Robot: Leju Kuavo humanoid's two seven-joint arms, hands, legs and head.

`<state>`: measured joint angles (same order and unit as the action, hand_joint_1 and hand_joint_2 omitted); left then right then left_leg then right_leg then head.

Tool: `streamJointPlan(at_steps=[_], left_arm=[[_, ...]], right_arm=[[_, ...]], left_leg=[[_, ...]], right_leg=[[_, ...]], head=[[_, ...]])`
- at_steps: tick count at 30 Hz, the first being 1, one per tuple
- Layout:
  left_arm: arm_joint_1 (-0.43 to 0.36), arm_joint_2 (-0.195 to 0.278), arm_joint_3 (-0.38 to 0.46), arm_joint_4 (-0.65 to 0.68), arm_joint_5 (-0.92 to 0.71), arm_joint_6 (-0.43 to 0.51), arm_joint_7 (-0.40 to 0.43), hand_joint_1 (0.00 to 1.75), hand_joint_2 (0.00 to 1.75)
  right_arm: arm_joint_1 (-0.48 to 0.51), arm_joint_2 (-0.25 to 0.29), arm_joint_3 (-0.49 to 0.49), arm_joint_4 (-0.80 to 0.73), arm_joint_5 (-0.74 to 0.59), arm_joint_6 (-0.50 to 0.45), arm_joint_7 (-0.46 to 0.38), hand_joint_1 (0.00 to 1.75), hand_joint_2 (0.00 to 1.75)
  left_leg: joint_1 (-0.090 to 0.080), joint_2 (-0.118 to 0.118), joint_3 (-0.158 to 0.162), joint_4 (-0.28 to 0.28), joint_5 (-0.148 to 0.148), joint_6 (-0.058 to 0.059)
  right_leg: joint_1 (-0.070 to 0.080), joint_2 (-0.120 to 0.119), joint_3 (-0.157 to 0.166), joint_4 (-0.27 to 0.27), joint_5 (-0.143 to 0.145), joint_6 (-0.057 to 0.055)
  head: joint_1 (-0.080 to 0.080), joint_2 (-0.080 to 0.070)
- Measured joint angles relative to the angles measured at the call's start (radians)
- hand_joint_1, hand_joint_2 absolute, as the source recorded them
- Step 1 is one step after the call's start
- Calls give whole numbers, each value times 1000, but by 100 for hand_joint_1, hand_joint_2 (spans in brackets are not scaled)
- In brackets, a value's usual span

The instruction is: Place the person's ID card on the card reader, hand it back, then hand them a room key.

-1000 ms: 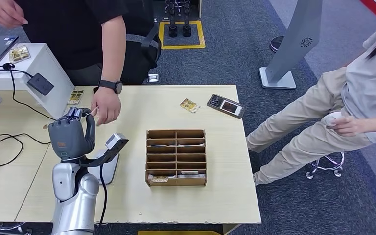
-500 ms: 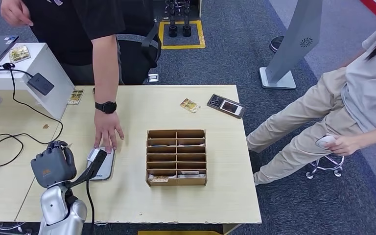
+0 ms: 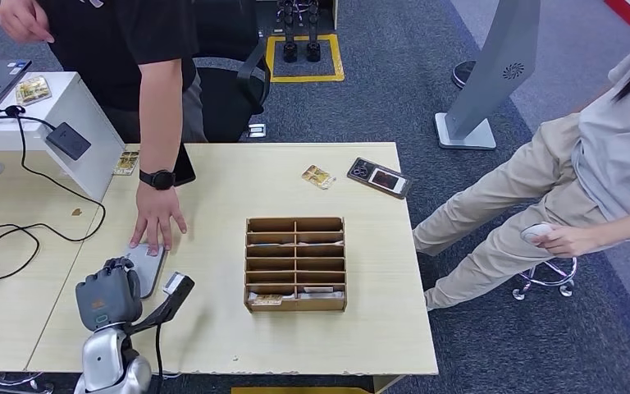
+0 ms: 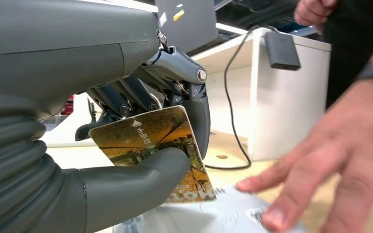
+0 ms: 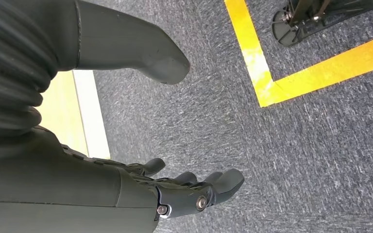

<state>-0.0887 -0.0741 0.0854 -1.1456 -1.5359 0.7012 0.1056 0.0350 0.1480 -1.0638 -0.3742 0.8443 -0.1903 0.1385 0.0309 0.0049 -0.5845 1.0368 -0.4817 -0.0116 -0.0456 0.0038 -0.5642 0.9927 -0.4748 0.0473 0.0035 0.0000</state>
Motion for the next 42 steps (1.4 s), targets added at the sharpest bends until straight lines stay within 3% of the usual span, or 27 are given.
streamJointPlan(at_steps=[20, 24, 30, 35, 38, 42], left_arm=[[-38, 41, -119, 205, 58, 3, 31, 175, 175], [-36, 37, -94, 213, 166, 3, -58, 175, 175], [-28, -8, 23, 210, 305, 3, -228, 175, 175], [-17, -62, 118, 187, 553, 3, -429, 175, 175], [16, -74, 89, 97, 746, 2, -414, 175, 175], [32, -59, -24, -69, 895, -2, -357, 175, 175]], right_arm=[[-1, -2, -6, 2, 5, 17, -13, 0, 175], [-1, 1, -22, 1, 12, 16, -13, 0, 175], [0, 18, -47, -11, 30, 14, -7, 0, 175], [3, 48, -79, -55, 75, 27, 21, 0, 175], [5, 81, -115, -108, 126, 60, 31, 0, 175], [2, 119, -164, -166, 189, 87, 27, 0, 175]], left_leg=[[0, -1, 5, -1, -1, 0], [0, -2, 10, -1, -1, 0], [0, -2, 14, -2, -2, 0], [0, -1, 14, -2, -1, -1], [0, -2, 14, -2, -1, -1], [0, -4, 11, -2, 0, -1]], right_leg=[[0, -2, 7, 0, -1, 0], [0, -2, 12, 0, -2, 0], [0, -2, 15, 0, -3, -1], [0, -2, 15, 0, -3, -1], [0, -2, 12, 0, -3, -1], [0, -5, 10, 0, -3, -1]], head=[[0, 0], [0, 0], [0, 0], [0, 0], [0, 0], [0, 0]])
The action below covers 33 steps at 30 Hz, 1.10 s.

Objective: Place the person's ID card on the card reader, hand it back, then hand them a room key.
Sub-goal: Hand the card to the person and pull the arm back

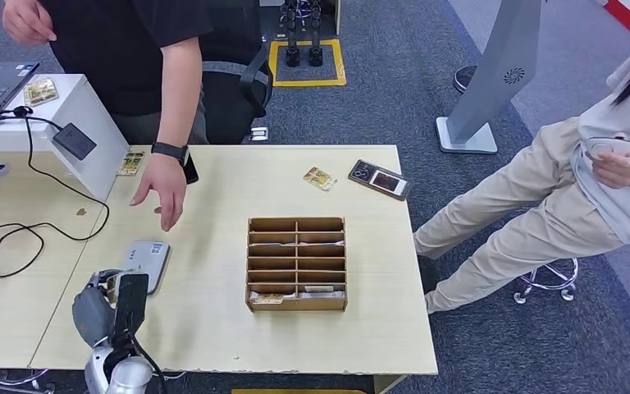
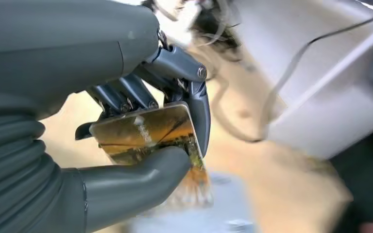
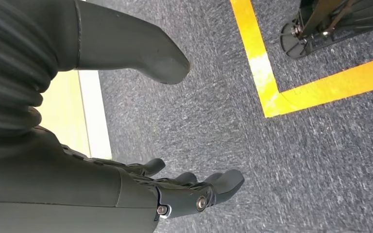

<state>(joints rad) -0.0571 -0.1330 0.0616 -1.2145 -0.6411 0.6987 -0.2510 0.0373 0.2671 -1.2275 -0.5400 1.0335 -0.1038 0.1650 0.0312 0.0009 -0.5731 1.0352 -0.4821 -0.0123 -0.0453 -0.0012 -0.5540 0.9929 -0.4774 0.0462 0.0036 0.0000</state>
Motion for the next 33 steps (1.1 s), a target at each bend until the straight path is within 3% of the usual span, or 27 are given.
streamJointPlan(at_steps=[7, 20, 24, 31, 33], left_arm=[[-70, 25, -126, -143, 24, 1, -2, 175, 175], [-266, 63, -199, -93, 165, -1, 10, 175, 175], [-294, 66, -215, -70, 180, -1, -5, 1, 175], [-306, 57, -220, -48, 123, 0, -19, 0, 175], [-307, 55, -220, -45, 137, 0, -20, 0, 87]], right_arm=[[-13, 17, -49, -21, 77, -2, -19, 0, 175], [-49, -14, -82, 68, 137, -68, -42, 0, 175], [-56, -29, -85, 106, 139, -87, -46, 0, 175], [-64, -45, -87, 150, 167, -105, -46, 0, 175], [-64, -47, -87, 157, 172, -105, -43, 0, 175]], left_leg=[[0, 0, -3, 1, 1, 0], [0, 2, -5, 1, 1, 0], [0, 3, -6, 1, 1, 0], [0, 3, -8, 1, 1, 0], [0, 4, -8, 1, 1, 0]], right_leg=[[0, 2, -1, 0, 3, 1], [0, 3, -5, 0, 3, 1], [0, 5, -6, 0, 3, 1], [0, 5, -8, 0, 3, 1], [0, 5, -8, 0, 3, 1]], head=[[1, 0], [1, 0], [1, 0], [1, 0], [1, 0]])
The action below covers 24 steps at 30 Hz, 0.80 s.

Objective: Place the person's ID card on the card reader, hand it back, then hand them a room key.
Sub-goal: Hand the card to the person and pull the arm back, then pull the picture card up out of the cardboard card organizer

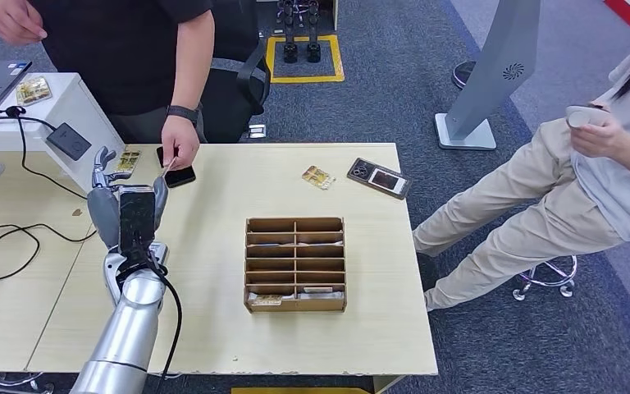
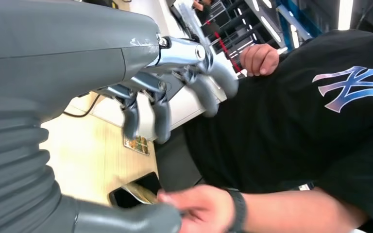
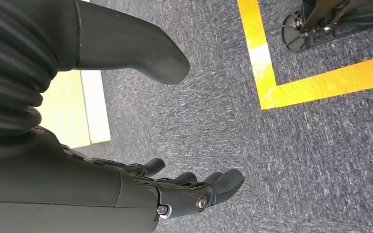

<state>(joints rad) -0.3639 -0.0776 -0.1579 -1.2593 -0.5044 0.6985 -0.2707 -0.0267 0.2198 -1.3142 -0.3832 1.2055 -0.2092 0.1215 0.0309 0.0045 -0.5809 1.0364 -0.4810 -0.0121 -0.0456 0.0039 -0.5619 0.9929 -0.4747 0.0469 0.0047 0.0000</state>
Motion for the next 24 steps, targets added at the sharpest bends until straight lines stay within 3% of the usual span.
streamJointPlan(at_steps=[2, 14, 22, 24], left_arm=[[0, 0, 0, 3, 18, 0, -6, 0, 0], [64, -15, 0, -40, 178, 1, -134, 0, 0], [91, -20, -2, -76, 191, 1, -140, 0, 0], [93, -20, -2, -79, 192, 1, -140, 0, 87]], right_arm=[[0, -2, 0, 5, 1, -1, 2, 0, 175], [0, -3, -14, 12, -5, -4, -6, 0, 175], [0, -3, -26, 11, -5, -1, -10, 0, 175], [0, -3, -26, 11, -5, 0, -10, 0, 175]], left_leg=[[0, 0, 0, 0, 0, 0], [0, 0, -1, 0, 0, 0], [0, 0, -1, 0, 0, 0], [0, 0, -1, 0, 0, 0]], right_leg=[[0, 0, 0, 0, 0, 0], [0, 0, 0, 0, 0, 0], [0, 0, 0, 0, 0, 0], [0, 0, 0, 0, 0, 0]], head=[[0, 0], [0, 0], [0, 0], [0, 0]])
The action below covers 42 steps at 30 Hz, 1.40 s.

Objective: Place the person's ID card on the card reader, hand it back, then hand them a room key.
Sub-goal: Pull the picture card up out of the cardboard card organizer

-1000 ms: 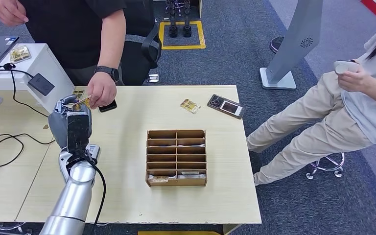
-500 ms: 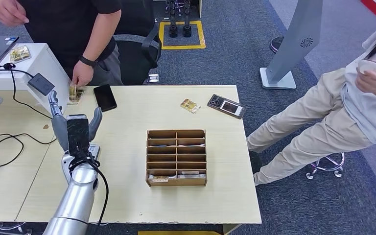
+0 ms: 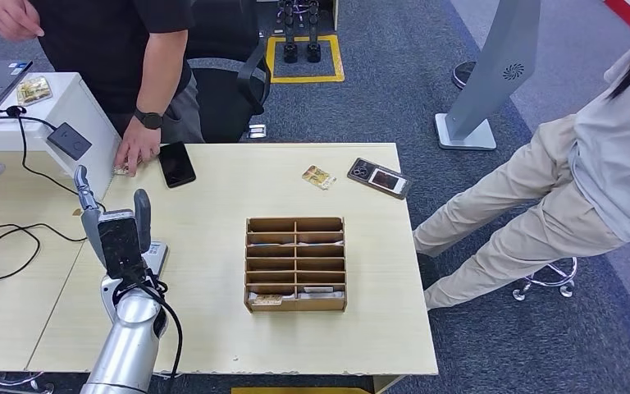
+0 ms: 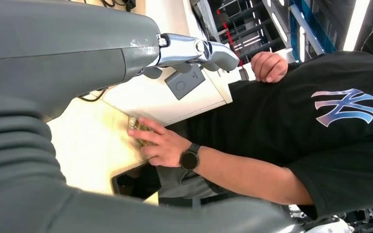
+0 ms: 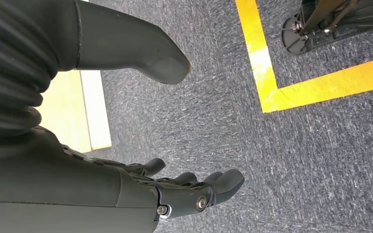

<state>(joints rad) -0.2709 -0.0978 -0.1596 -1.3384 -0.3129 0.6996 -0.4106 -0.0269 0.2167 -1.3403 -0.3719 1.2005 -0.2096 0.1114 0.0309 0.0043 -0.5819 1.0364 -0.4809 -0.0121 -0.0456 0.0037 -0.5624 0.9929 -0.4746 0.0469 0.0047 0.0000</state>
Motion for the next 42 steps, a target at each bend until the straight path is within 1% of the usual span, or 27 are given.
streamJointPlan(at_steps=[1, 2, 5, 7, 11, 13, 15, 18, 21, 23, 25, 27, 32, 36, 38, 42], left_arm=[[1, 0, 0, -2, 5, 0, -3, 0, 131], [3, 0, 0, -4, 15, 0, -11, 0, 175], [25, -1, -7, -34, 89, 0, -64, 0, 175], [58, 0, -21, -80, 151, 0, -106, 0, 175], [136, 9, -70, -187, 237, -4, -159, 0, 175], [172, 19, -101, -240, 276, -31, -177, 0, 175], [205, 36, -138, -292, 310, -101, -189, 0, 175], [248, 71, -203, -361, 330, -264, -204, 0, 175], [277, 107, -265, -408, 302, -427, -217, 0, 175], [284, 128, -309, -422, 258, -511, -221, 0, 87], [283, 144, -353, -425, 217, -559, -220, 0, 87], [277, 155, -395, -424, 186, -585, -219, 0, 175], [229, 175, -488, -393, 107, -627, -199, 0, 175], [170, 191, -557, -334, 4, -613, -145, 0, 175], [140, 200, -590, -294, -76, -579, -106, 0, 175], [89, 209, -639, -218, -275, -441, -13, 0, 175]], right_arm=[[0, 0, 0, 0, -2, 0, 0, 0, 175], [0, 0, 0, -1, -5, 1, -2, 0, 131], [1, 2, -10, -13, -34, 11, -22, 0, 0], [2, 10, -27, -39, -61, 35, -38, 0, 0], [5, 45, -62, -119, -84, 94, -40, 0, 175], [6, 66, -78, -155, -79, 114, -35, 0, 175], [8, 83, -92, -180, -69, 130, -31, 0, 175], [10, 95, -112, -210, -53, 157, -28, 0, 175], [12, 100, -133, -239, -36, 188, -27, 0, 175], [13, 102, -144, -255, -23, 206, -27, 0, 175], [13, 103, -149, -268, -13, 218, -27, 0, 175], [13, 103, -150, -274, -5, 225, -30, 0, 175], [12, 99, -150, -270, 30, 229, -44, 0, 175], [10, 82, -155, -241, 60, 209, -55, 0, 175], [8, 72, -162, -226, 72, 201, -58, 0, 175], [5, 58, -174, -203, 79, 196, -59, 0, 175]], left_leg=[[0, 0, 0, 0, 0, 0], [0, 0, 0, 0, 0, 0], [0, 0, 0, 0, 0, 0], [0, 1, 0, 0, 0, 0], [0, 0, -1, 0, -1, 0], [0, 0, -1, 0, -2, 0], [0, 0, -1, 0, -2, 0], [0, 0, -1, 0, -2, 0], [0, 0, -1, 0, -2, 0], [0, 0, -1, 0, -2, 0], [0, 0, -1, 0, -2, 0], [0, 0, -1, 0, -2, 0], [0, 0, -1, 0, -1, 0], [0, 0, -1, 0, -1, 0], [0, 0, -1, 0, -1, 0], [0, 0, -1, 0, -1, 0]], right_leg=[[0, 0, 0, 0, 0, 0], [0, 0, 0, 0, 0, 0], [0, 0, 0, 0, 0, 0], [0, 0, 0, 0, 0, 0], [0, 0, -1, 0, -1, 0], [0, 0, -1, 0, -1, 0], [0, 0, -1, 0, -1, 0], [0, 0, -1, 0, -1, 0], [0, 0, -1, 0, -1, 0], [0, 0, -1, 0, -1, 0], [0, 0, -1, 0, -1, 0], [0, 0, -1, 0, -1, 0], [0, 0, -1, 0, -1, 0], [0, 0, -1, 0, -1, 0], [0, 0, -1, 0, -1, 0], [0, 0, -1, 0, -1, 0]], head=[[0, 0], [0, 0], [0, 0], [0, 0], [0, 0], [0, 0], [0, 0], [0, 0], [0, 0], [0, 0], [-1, 0], [-1, 0], [-1, 0], [0, 0], [0, 0], [-1, 0]])
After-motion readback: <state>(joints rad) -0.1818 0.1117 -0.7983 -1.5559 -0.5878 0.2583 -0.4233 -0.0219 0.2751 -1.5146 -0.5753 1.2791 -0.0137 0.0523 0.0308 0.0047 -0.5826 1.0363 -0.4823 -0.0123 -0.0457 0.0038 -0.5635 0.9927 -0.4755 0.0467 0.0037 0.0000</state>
